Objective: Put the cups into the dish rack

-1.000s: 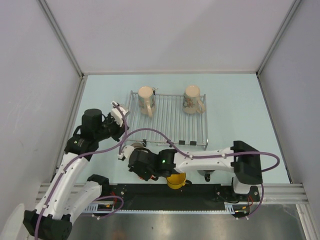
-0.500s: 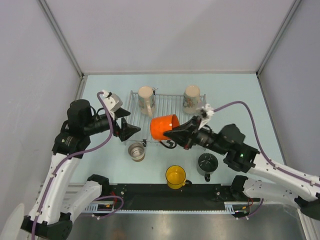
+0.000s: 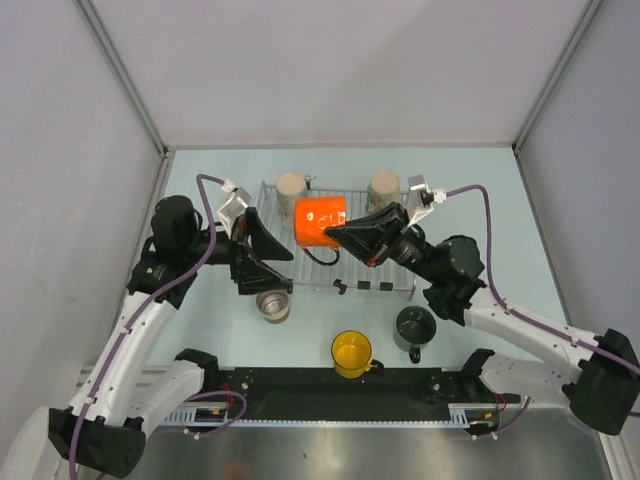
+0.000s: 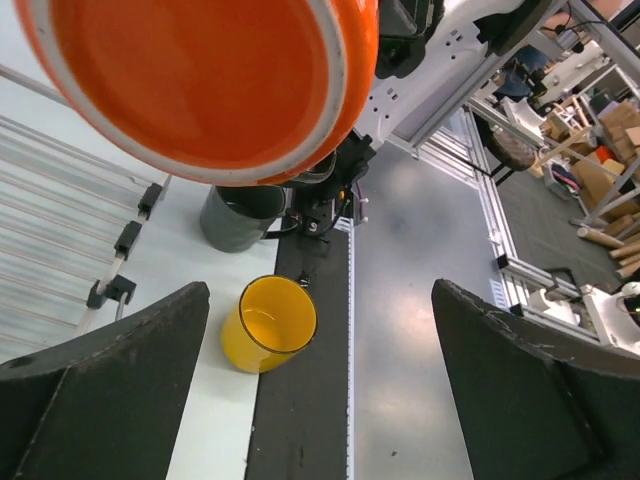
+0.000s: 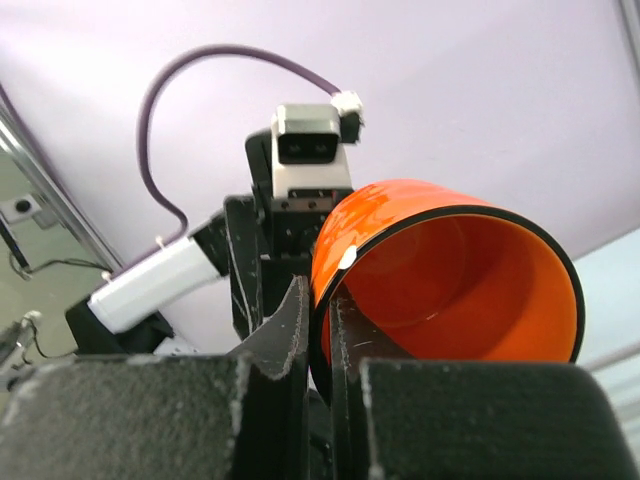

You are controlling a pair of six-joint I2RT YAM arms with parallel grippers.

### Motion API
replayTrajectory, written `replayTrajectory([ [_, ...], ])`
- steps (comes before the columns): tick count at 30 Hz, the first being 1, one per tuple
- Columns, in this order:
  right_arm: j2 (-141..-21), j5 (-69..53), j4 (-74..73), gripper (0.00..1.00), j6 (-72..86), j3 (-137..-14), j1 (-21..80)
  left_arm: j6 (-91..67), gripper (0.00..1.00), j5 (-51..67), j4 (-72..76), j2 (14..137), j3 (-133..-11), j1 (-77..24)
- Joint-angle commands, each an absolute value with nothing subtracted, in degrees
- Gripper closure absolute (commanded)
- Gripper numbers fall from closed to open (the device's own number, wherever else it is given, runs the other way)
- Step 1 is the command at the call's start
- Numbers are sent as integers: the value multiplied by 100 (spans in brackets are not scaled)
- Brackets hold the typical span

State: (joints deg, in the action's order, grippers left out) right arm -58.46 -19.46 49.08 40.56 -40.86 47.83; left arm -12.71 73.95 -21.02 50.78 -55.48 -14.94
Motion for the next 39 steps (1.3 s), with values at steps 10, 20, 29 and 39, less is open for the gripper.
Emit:
replayTrajectory([
  [10,-7329,-2285,8173,100,5483,-4570,4588,-3946,9,6075,1143,5026,-4895,-1828],
  [20,-7822,-2347,8701,100,5783,-4614,4588,-4262,12,5713,1380,5537,-5115,-2320],
  [29,-8323,-2584,8886,100,5889,-4597,4825,-4526,47,5730,1494,5836,-5458,-2382],
  [39,-9279,-2584,9096,100,5844,-4368,5194,-4711,50,5774,1565,5853,-5730,-2382],
])
